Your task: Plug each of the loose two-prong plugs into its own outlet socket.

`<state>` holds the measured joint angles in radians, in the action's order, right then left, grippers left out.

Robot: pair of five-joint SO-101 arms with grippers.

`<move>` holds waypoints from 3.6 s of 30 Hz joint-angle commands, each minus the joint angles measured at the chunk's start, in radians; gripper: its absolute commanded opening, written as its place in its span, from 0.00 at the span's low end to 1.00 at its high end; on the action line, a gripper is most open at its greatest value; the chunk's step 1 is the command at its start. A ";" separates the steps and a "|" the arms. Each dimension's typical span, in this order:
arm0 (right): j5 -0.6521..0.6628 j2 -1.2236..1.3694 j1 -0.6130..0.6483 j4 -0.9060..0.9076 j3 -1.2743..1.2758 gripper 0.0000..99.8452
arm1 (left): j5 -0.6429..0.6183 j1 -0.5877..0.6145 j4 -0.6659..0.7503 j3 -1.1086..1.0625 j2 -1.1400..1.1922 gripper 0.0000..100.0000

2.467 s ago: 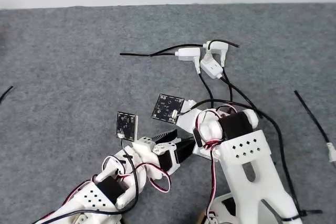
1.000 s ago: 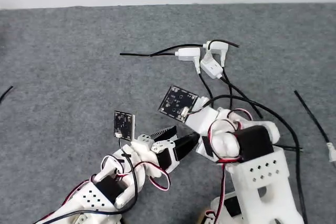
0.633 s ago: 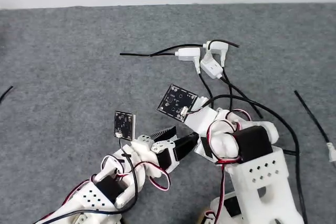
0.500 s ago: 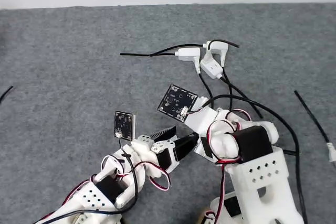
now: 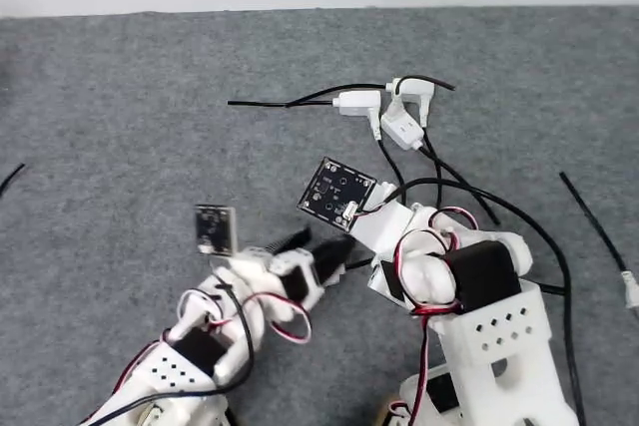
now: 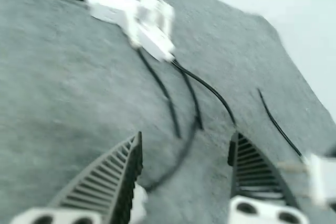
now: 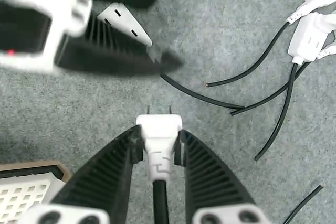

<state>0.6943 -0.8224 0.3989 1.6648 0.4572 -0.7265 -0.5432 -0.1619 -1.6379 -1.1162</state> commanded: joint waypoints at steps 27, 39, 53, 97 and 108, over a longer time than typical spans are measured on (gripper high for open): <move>0.249 0.822 0.265 -0.068 -0.483 0.01 | 0.394 0.858 -0.032 -0.039 -0.009 0.25; 0.249 0.843 0.328 -0.246 -0.299 0.01 | 0.511 0.856 -0.035 -0.039 -0.008 0.25; 0.261 0.849 0.315 -0.328 -0.221 0.01 | 0.514 0.856 -0.035 -0.039 -0.006 0.25; 0.221 1.178 0.366 -0.429 -0.244 0.01 | 0.516 0.861 -0.060 -0.039 -0.009 0.25; 0.219 1.171 0.364 -0.420 -0.253 0.01 | 0.516 0.861 -0.058 -0.039 -0.009 0.25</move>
<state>0.9275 0.2762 0.7472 1.2704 0.1995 -0.2156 0.3130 -0.2202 -1.6870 -1.1162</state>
